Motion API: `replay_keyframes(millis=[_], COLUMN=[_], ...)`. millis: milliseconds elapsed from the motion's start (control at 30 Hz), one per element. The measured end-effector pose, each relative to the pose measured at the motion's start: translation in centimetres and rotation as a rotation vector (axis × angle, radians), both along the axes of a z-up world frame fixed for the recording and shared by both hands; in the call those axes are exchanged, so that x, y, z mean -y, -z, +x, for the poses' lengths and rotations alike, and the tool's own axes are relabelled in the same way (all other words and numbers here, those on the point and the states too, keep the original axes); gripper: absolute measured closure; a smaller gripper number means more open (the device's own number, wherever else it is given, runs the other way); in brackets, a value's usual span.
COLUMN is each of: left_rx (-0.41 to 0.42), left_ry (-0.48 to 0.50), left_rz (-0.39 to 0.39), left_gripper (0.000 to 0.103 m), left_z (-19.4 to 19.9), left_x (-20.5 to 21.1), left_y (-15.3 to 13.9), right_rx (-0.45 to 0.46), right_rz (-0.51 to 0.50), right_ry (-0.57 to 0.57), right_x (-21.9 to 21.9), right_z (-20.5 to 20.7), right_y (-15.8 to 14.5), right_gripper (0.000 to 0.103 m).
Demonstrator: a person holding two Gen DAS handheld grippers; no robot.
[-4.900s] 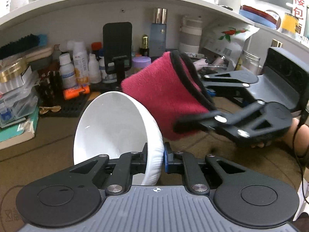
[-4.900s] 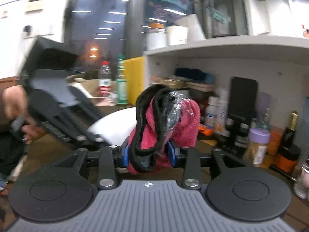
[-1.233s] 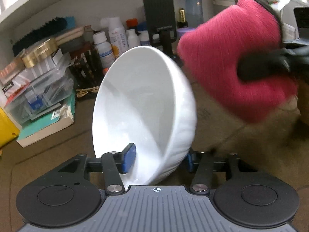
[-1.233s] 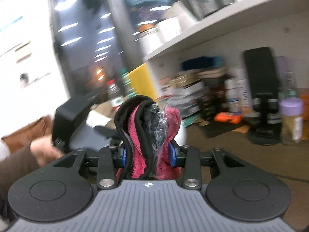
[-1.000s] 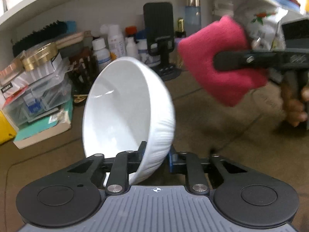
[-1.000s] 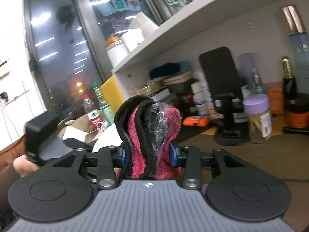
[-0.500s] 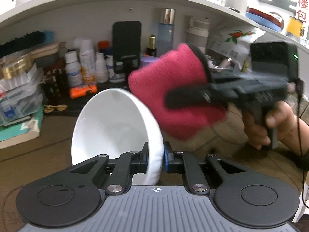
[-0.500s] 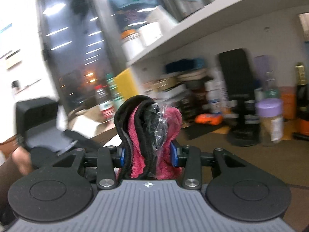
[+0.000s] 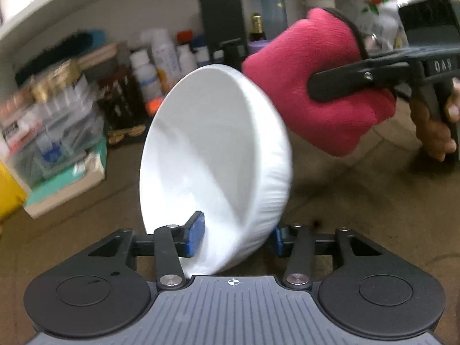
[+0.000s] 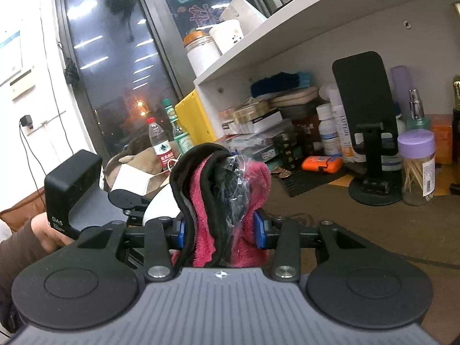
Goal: Clean bowl
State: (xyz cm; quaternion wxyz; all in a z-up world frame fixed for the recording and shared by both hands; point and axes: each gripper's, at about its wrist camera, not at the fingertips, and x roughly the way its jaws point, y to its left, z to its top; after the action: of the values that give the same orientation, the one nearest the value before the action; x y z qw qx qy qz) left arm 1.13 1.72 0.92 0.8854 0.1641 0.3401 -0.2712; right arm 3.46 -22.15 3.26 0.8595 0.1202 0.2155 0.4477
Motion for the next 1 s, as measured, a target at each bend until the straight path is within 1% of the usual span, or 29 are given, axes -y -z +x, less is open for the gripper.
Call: replay_keyframes(millis=[33,67,100,167,200,233,333,433,467,533,633,667,700,733,767,800,833,900,933,967,1000], left_rx=[-0.004,-0.006,-0.006,-0.015,-0.032,-0.038,-0.021,-0.029,-0.025,-0.012,0.008,0.014,0.021,0.035,0.055,0.077,0.099,0.109,0.110,0.114,0.121], left_ry=[0.004,0.011,0.021,0.056,0.095,0.124,0.126,0.105,0.102,0.084,0.055,0.046,0.037,0.031,0.027,0.020,0.015,0.018,0.019,0.015,0.010], left_rz=[-0.013,-0.021,-0.032,-0.073,-0.117,-0.141,-0.130,-0.150,-0.143,-0.100,-0.058,-0.045,-0.033,-0.015,0.008,0.059,0.115,0.171,0.194,0.207,0.214], left_gripper=[0.067,0.076,0.081,0.085,0.085,0.084,0.082,0.083,0.082,0.079,0.077,0.072,0.064,0.059,0.048,0.036,0.031,0.015,0.012,0.006,0.006], left_z=[0.0,-0.1,-0.4,-1.2,-1.6,-2.0,-2.3,-2.0,-2.0,-1.9,-1.6,-1.5,-1.4,-1.3,-1.3,-1.3,-1.3,-1.4,-1.4,-1.4,-1.3], left_x=[-0.1,0.0,0.3,1.3,1.9,2.5,3.6,3.2,3.1,3.0,2.6,2.5,2.3,2.3,2.2,2.3,2.4,2.5,2.5,2.4,2.4], left_y=[-0.1,-0.3,-0.6,-1.4,-2.0,-2.4,-2.5,-2.6,-2.6,-2.7,-2.6,-2.5,-2.5,-2.4,-2.3,-1.9,-1.5,-0.9,-0.6,-0.4,-0.4], right_rx=[0.000,0.002,0.005,0.012,0.013,0.014,0.009,-0.001,-0.002,0.007,0.019,0.017,0.024,0.026,0.016,0.007,-0.003,-0.027,-0.035,-0.040,-0.041], right_rz=[-0.001,-0.003,0.001,0.015,0.021,0.027,0.022,0.009,0.016,0.036,0.039,0.045,0.047,0.048,0.055,0.062,0.068,0.081,0.088,0.094,0.095], right_ry=[0.003,0.011,0.019,0.030,0.037,0.044,0.051,0.034,0.010,-0.067,-0.119,-0.130,-0.124,-0.119,-0.095,-0.083,-0.073,-0.035,-0.019,-0.010,-0.004], right_x=[0.0,0.1,0.2,0.4,0.6,0.8,1.0,0.8,0.7,0.0,-0.8,-1.0,-1.1,-1.1,-0.8,-0.5,-0.2,0.8,1.1,1.3,1.4], right_z=[0.0,0.0,0.1,0.2,0.3,0.3,0.5,0.0,-0.1,-0.7,-1.3,-1.4,-1.5,-1.5,-1.2,-1.0,-0.8,0.0,0.3,0.5,0.6], right_y=[0.0,0.0,0.0,-0.2,-0.3,-0.5,-0.5,-0.2,-0.3,-0.7,-0.8,-0.8,-0.8,-0.8,-0.7,-0.6,-0.5,-0.2,-0.1,-0.1,-0.1], right_gripper=[0.060,0.060,0.060,0.060,0.060,0.060,0.060,0.058,0.058,0.058,0.058,0.058,0.058,0.058,0.058,0.057,0.057,0.057,0.057,0.056,0.056])
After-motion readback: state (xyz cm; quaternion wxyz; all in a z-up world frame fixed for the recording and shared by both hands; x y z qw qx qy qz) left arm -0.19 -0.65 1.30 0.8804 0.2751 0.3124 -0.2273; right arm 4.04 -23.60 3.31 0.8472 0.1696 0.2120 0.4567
